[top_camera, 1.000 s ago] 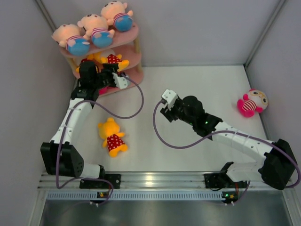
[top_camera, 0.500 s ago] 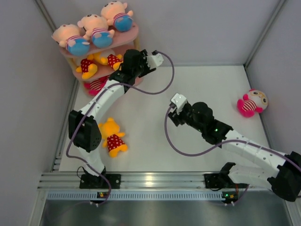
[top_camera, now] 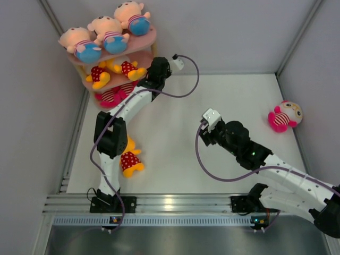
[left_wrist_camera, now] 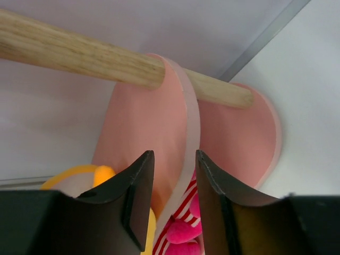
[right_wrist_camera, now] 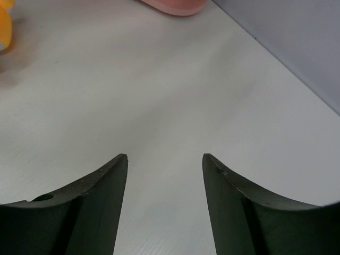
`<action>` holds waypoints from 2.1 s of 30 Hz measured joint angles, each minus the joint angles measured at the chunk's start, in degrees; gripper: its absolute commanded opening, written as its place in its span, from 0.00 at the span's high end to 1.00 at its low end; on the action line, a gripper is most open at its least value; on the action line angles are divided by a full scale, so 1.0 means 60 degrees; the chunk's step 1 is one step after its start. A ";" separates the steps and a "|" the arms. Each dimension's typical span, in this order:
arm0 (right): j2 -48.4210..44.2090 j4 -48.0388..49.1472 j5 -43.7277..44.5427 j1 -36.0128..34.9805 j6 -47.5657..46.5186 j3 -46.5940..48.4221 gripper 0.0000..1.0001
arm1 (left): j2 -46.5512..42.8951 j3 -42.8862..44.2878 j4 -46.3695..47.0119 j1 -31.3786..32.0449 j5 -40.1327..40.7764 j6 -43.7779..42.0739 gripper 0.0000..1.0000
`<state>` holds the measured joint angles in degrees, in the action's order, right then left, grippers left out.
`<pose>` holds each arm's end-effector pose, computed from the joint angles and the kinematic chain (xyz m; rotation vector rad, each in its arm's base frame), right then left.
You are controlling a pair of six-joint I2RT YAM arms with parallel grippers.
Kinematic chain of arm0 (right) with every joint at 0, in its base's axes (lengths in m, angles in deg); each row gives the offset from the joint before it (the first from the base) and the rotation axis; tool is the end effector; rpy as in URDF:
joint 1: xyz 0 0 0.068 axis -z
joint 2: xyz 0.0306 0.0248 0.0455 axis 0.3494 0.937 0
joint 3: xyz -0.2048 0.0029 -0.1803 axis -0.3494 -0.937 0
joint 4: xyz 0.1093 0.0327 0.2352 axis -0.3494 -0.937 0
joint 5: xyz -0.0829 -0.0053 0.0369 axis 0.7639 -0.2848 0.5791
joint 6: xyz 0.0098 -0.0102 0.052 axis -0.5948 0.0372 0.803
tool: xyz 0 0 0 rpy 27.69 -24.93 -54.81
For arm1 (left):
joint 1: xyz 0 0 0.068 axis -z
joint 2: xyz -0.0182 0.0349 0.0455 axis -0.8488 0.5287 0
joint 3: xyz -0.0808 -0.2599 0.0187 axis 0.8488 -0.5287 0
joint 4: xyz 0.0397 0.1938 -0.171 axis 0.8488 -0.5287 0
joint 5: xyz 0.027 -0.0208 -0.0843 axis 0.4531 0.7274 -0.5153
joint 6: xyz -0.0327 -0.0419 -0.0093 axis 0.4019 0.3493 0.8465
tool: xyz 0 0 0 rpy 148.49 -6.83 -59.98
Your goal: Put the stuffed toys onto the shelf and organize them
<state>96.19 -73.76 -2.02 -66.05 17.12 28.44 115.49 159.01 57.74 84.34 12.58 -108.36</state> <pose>0.1564 0.1527 0.2992 -0.8404 1.6560 0.2535 0.4571 -0.2110 0.3107 0.9207 1.7015 0.5895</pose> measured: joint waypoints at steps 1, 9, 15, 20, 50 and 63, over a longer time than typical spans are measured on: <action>-0.0004 0.0000 0.0004 0.0004 0.0022 0.0000 0.41 | 0.0000 0.0000 0.0004 -0.0007 0.0076 0.0000 0.60; 0.0000 0.0004 0.0033 0.0004 0.0051 0.0000 0.41 | -0.0401 -0.0554 0.0339 -0.0335 0.0127 0.0200 0.67; 0.0033 0.0004 0.0080 0.0004 0.0047 0.0000 0.41 | -0.0619 -0.0907 0.0412 -0.0889 0.0091 0.0335 0.68; 0.0033 0.0007 0.0109 0.0004 0.0044 0.0000 0.41 | -0.1027 -0.1373 0.0404 -0.1180 0.0018 0.0484 0.68; 0.0138 0.0080 -0.0386 0.0007 0.0288 0.0000 0.37 | -0.8484 -0.4320 -0.8797 -0.1180 -0.5475 0.2208 0.18; 0.0284 0.0291 -0.1009 0.0007 0.0736 0.0000 0.37 | -0.7005 -0.7257 -0.8863 -0.4732 -0.5340 0.2073 0.03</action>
<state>97.89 -72.01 -8.07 -66.01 21.53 28.44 73.46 115.47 4.56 55.95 -19.46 -95.92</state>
